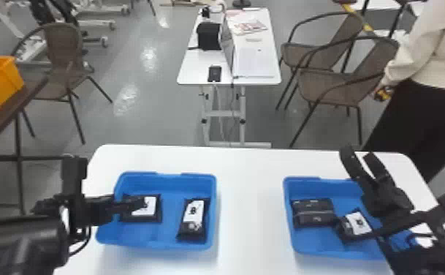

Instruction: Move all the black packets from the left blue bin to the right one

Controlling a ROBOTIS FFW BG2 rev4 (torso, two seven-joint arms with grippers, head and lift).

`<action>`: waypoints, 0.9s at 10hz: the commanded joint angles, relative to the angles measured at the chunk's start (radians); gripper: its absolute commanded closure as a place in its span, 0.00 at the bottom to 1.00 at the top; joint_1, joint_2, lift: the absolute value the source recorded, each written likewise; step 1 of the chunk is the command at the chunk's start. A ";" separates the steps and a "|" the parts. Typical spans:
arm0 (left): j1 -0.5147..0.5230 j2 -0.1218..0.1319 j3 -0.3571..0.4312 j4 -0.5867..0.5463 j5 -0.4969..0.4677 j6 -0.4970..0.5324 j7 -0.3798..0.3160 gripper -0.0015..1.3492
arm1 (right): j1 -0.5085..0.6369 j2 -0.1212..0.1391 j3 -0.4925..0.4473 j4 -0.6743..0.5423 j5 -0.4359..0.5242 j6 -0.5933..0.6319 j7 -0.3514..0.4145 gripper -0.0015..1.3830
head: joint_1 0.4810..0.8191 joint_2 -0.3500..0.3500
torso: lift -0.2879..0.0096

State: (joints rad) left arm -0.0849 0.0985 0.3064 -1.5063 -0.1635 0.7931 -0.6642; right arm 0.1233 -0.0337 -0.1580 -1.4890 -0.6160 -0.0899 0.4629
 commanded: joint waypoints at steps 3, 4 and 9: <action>-0.134 -0.023 -0.047 0.242 -0.105 -0.034 0.012 0.12 | -0.001 0.000 0.005 0.009 -0.013 0.004 0.011 0.23 | 0.63 0.58 | 0.97; -0.153 -0.029 -0.052 0.264 -0.130 -0.021 0.032 0.12 | -0.001 0.000 0.005 0.012 -0.014 0.005 0.016 0.23 | 0.63 0.57 | 0.97; -0.213 -0.040 -0.067 0.359 -0.263 0.032 0.066 0.12 | 0.006 0.000 0.005 0.023 -0.036 0.013 0.028 0.23 | 0.63 0.58 | 0.97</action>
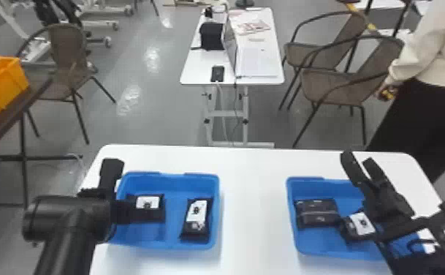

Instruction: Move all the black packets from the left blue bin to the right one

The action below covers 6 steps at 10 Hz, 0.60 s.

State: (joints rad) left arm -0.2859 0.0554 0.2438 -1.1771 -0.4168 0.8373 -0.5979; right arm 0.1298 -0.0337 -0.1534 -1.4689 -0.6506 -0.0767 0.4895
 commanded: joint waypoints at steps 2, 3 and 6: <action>-0.036 0.007 -0.029 0.099 -0.019 -0.032 0.058 0.12 | -0.003 0.000 0.000 0.013 -0.012 0.006 0.015 0.23 | 0.63 0.59 | 0.97; -0.044 0.007 -0.026 0.125 -0.020 -0.047 0.101 0.12 | -0.003 -0.002 -0.002 0.018 -0.018 0.009 0.024 0.23 | 0.63 0.60 | 0.97; -0.070 0.023 -0.017 0.192 0.001 -0.075 0.125 0.16 | -0.001 -0.009 -0.003 0.022 -0.034 0.023 0.043 0.23 | 0.63 0.62 | 0.97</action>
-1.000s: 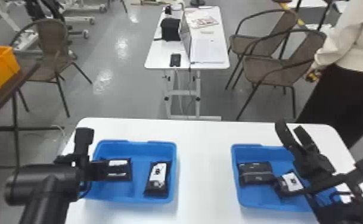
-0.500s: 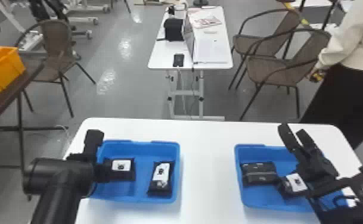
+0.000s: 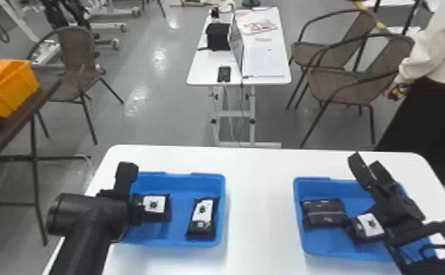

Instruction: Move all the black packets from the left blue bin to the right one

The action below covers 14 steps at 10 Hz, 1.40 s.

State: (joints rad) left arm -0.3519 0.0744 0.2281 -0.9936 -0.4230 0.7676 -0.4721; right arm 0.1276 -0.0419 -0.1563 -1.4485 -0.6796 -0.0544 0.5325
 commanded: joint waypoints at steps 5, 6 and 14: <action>-0.042 0.028 -0.052 0.044 0.003 -0.011 0.023 0.33 | -0.013 -0.001 0.000 0.014 -0.018 0.013 0.032 0.23 | 0.63 0.64 | 0.97; -0.053 0.033 -0.073 0.043 0.009 0.001 0.012 0.33 | -0.009 -0.001 0.000 0.014 -0.021 0.013 0.034 0.23 | 0.63 0.64 | 0.97; -0.162 0.030 -0.182 0.136 -0.235 -0.030 -0.160 0.33 | -0.014 -0.001 0.014 0.017 -0.024 0.015 0.040 0.23 | 0.63 0.62 | 0.97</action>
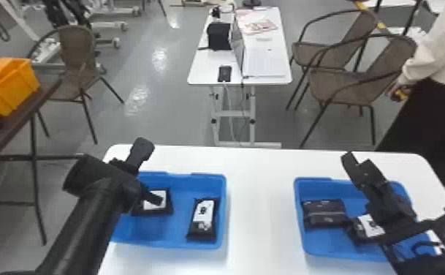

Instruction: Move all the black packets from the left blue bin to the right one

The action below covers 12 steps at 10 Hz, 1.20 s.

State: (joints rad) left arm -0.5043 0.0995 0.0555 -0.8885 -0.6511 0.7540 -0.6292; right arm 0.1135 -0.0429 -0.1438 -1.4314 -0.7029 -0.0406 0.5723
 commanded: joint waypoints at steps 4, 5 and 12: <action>-0.034 0.009 -0.005 0.129 -0.044 -0.085 -0.007 0.33 | 0.000 0.000 0.001 0.006 -0.009 0.002 0.009 0.23 | 0.63 0.62 | 0.97; -0.046 0.011 -0.002 0.163 -0.053 -0.077 -0.007 0.35 | 0.000 0.000 0.003 0.008 -0.012 0.002 0.011 0.23 | 0.63 0.62 | 0.97; -0.074 0.022 -0.023 0.200 -0.136 -0.153 -0.078 0.86 | -0.006 0.002 0.012 0.022 -0.038 0.002 0.023 0.23 | 0.63 0.65 | 0.97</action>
State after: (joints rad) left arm -0.5789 0.1210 0.0288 -0.6887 -0.7773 0.6212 -0.7079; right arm 0.1064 -0.0416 -0.1320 -1.4100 -0.7402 -0.0383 0.5954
